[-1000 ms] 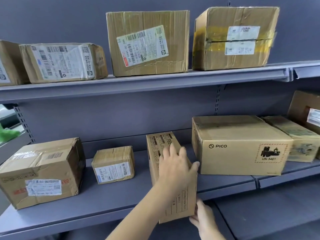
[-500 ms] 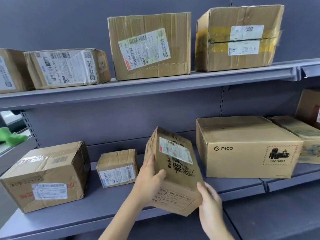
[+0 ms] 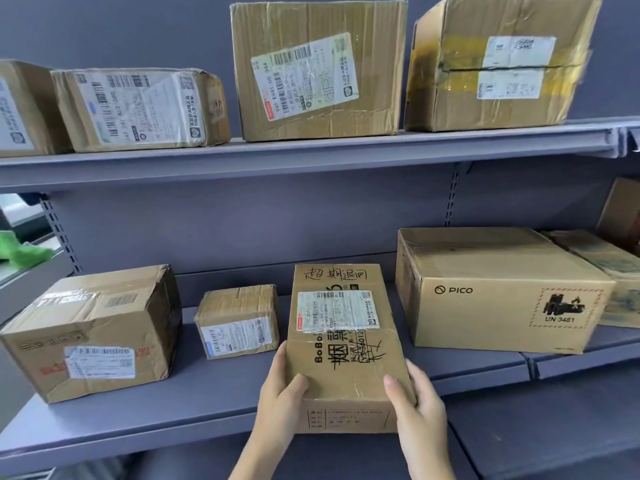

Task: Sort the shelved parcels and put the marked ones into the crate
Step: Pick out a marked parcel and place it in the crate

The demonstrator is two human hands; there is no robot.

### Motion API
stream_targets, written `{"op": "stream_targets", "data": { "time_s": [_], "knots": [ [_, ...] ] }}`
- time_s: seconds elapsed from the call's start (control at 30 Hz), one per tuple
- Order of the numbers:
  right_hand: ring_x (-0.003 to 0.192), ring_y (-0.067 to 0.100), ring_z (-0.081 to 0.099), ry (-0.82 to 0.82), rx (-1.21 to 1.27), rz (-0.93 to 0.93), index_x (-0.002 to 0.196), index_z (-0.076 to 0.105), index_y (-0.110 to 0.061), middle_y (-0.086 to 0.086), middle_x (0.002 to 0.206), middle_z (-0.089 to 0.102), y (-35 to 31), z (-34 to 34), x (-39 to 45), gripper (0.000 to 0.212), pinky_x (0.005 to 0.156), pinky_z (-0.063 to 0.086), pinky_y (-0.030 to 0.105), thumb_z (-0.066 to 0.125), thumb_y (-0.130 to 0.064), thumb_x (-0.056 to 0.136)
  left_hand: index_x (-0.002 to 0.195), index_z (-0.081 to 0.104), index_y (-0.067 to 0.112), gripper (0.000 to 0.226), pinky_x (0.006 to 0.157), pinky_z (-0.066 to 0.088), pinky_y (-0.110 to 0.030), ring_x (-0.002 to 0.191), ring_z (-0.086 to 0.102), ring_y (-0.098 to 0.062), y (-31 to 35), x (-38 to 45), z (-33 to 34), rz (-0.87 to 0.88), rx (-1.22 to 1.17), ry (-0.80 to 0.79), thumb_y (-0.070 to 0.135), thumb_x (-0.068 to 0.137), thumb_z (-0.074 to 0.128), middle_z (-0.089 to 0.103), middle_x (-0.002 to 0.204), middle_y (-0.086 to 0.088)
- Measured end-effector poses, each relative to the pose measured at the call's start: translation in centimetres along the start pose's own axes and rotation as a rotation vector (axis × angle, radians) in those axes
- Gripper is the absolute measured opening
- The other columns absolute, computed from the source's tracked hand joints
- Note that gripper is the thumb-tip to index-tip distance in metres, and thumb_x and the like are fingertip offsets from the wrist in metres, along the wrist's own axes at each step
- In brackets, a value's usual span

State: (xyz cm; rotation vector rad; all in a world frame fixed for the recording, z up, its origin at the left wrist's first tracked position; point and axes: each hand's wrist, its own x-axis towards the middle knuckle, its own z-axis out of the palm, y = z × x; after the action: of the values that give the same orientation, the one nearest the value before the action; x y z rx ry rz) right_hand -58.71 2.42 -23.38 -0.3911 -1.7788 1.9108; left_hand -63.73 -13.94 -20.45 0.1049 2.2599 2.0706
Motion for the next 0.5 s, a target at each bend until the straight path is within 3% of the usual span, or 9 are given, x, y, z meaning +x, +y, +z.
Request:
{"op": "stream_targets", "data": {
  "time_s": [0.13, 0.23, 0.37, 0.5],
  "knots": [
    [0.094, -0.001, 0.058, 0.006, -0.059, 0.010, 0.107, 0.054, -0.032, -0.022, 0.096, 0.063, 0.5, 0.6, -0.8, 0.027, 0.073, 0.043, 0.017, 0.062, -0.017, 0.086, 0.118, 0.049, 0.032, 0.059, 0.080, 0.045, -0.025, 0.102, 0.057, -0.004, -0.6, 0.3, -0.5, -0.018, -0.023, -0.027, 0.021, 0.061, 0.044, 0.065, 0.106, 0.015],
    [0.088, -0.007, 0.054, -0.022, -0.082, 0.031, 0.108, 0.051, -0.030, -0.024, 0.092, 0.059, 0.4, 0.7, -0.9, 0.027, 0.070, 0.040, 0.013, 0.060, -0.015, 0.087, 0.116, 0.047, 0.037, 0.056, 0.077, 0.044, -0.022, 0.101, 0.056, -0.002, -0.8, 0.4, -0.6, 0.001, -0.046, -0.044, 0.022, 0.062, 0.044, 0.064, 0.106, 0.017],
    [0.097, 0.015, 0.064, -0.159, 0.051, 0.222, 0.103, 0.065, -0.022, -0.003, 0.099, 0.073, -0.2, -0.5, 0.3, 0.023, 0.088, 0.047, 0.033, 0.056, -0.007, 0.088, 0.115, 0.050, 0.034, 0.058, 0.076, 0.043, -0.025, 0.101, 0.058, -0.008, -1.4, 0.2, -0.8, -0.037, -0.126, -0.078, 0.019, 0.059, 0.045, 0.066, 0.106, 0.012],
    [0.104, 0.025, 0.062, -0.299, 0.197, 0.457, 0.106, 0.066, -0.009, 0.009, 0.105, 0.072, -0.5, -2.6, 2.4, 0.024, 0.084, 0.046, 0.035, 0.055, -0.015, 0.086, 0.130, 0.046, 0.019, 0.079, 0.087, 0.045, -0.036, 0.112, 0.057, -0.026, -2.9, 0.5, -2.4, -0.167, -0.229, -0.227, 0.015, 0.051, 0.052, 0.065, 0.120, -0.003]
  ]
}}
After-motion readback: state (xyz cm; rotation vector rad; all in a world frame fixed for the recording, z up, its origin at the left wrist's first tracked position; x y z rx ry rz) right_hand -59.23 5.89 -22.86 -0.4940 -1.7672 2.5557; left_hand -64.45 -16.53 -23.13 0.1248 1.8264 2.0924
